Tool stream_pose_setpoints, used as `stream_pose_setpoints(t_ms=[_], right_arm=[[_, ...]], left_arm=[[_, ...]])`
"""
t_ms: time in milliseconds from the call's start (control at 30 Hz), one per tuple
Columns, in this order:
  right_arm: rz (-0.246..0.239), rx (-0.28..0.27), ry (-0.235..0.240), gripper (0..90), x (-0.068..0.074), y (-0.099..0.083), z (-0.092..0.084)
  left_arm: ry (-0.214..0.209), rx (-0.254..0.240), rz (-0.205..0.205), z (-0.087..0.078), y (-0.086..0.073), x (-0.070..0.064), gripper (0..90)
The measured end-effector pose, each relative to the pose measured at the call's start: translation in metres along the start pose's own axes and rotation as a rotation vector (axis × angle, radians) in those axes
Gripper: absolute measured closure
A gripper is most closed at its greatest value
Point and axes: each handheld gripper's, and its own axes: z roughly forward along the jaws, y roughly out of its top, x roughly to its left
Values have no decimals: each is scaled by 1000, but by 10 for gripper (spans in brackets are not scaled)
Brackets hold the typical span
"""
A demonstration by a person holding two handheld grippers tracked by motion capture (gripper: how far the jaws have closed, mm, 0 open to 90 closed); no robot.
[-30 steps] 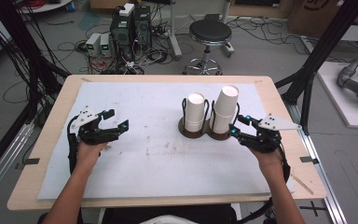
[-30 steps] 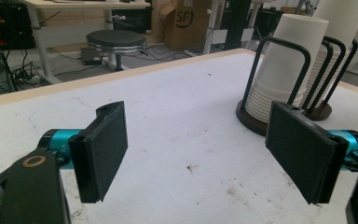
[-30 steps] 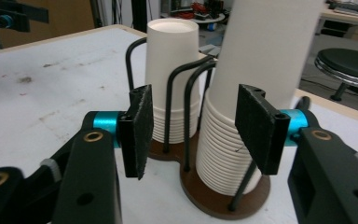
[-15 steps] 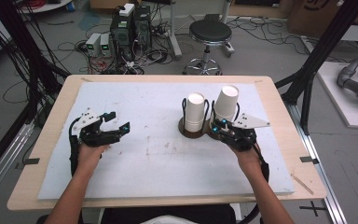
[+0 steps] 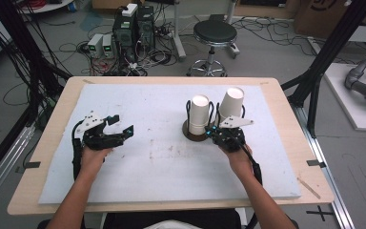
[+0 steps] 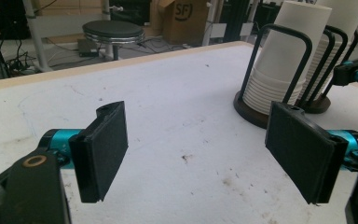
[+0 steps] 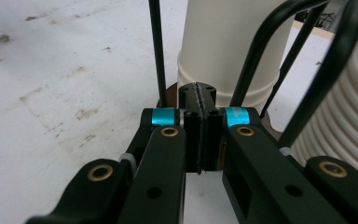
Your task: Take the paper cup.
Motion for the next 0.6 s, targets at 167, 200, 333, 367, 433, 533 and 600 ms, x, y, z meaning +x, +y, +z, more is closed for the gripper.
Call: stream_pose_setpoints(t_ms=[167, 200, 333, 367, 433, 533, 600], right_arm=[[-4, 27, -14, 900, 5, 1, 11], [-3, 37, -20, 900, 5, 1, 14], [6, 68, -56, 900, 6, -1, 25], [11, 69, -60, 900, 6, 0, 25], [8, 71, -76, 900, 9, 0, 26], [9, 72, -88, 900, 12, 1, 28], [4, 74, -97, 900, 16, 2, 28]], left_arm=[[3, 1, -3, 0, 0, 0, 210], [3, 1, -3, 0, 0, 0, 211], [3, 2, -1, 0, 0, 0, 211], [3, 2, -1, 0, 0, 0, 211], [4, 4, -2, 0, 0, 1, 210], [4, 4, 1, 0, 0, 1, 212], [3, 2, 0, 0, 0, 1, 212]])
